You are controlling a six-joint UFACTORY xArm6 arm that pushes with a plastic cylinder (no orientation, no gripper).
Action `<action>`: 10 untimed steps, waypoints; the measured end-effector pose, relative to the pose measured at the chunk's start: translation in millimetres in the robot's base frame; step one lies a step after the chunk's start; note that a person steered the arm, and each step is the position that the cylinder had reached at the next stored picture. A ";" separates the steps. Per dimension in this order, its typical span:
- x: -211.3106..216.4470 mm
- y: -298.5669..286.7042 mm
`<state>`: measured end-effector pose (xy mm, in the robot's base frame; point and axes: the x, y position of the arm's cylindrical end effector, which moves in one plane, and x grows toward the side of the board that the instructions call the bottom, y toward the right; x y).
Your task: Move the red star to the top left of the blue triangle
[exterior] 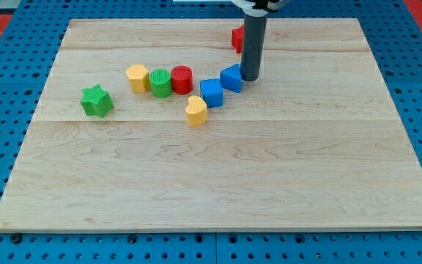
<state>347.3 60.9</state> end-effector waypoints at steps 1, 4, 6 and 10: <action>-6.4 -31.8; -139.5 67.3; -78.4 -52.4; -67.4 -45.4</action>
<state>279.9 15.6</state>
